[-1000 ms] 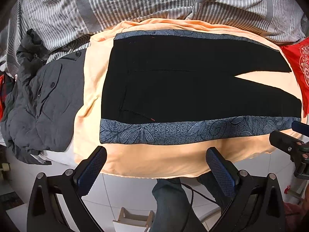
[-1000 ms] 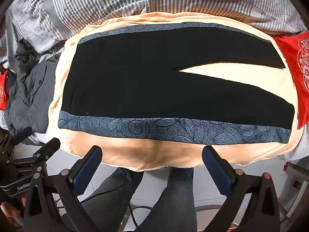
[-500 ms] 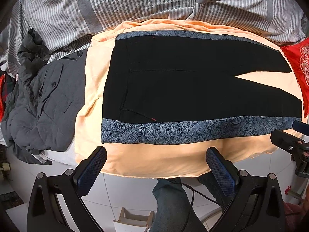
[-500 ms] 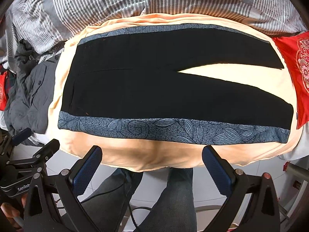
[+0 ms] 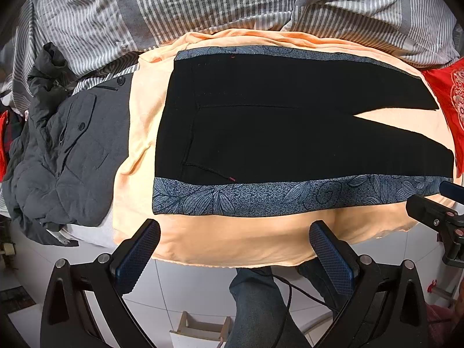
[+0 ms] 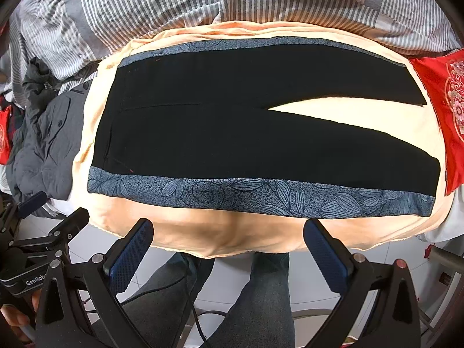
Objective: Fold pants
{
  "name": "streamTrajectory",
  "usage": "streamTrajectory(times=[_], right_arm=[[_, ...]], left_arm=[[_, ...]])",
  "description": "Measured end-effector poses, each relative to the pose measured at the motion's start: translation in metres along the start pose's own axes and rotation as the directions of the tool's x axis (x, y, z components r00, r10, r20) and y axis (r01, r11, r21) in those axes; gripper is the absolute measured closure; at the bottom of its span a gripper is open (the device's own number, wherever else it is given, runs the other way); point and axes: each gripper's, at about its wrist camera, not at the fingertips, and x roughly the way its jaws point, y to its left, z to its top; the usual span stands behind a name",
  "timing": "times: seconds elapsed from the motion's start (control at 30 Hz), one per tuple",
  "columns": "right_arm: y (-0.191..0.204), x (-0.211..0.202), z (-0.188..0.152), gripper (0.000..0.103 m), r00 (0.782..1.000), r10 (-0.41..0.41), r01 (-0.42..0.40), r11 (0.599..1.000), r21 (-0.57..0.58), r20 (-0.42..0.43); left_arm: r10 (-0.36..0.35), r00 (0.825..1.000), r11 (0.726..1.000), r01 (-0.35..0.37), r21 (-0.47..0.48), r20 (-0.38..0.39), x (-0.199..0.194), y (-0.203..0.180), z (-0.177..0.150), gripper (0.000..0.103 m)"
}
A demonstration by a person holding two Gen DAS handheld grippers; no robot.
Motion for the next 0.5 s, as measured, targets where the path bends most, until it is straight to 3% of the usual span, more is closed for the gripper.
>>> streamTrajectory(times=[0.5], right_arm=[[0.0016,0.0033,-0.0034,0.0,1.0,-0.001,0.001,1.0,-0.01,-0.006]], left_arm=[[-0.001,1.0,1.0,0.001,-0.007,-0.005,0.0028,0.0009,-0.0034,0.0]])
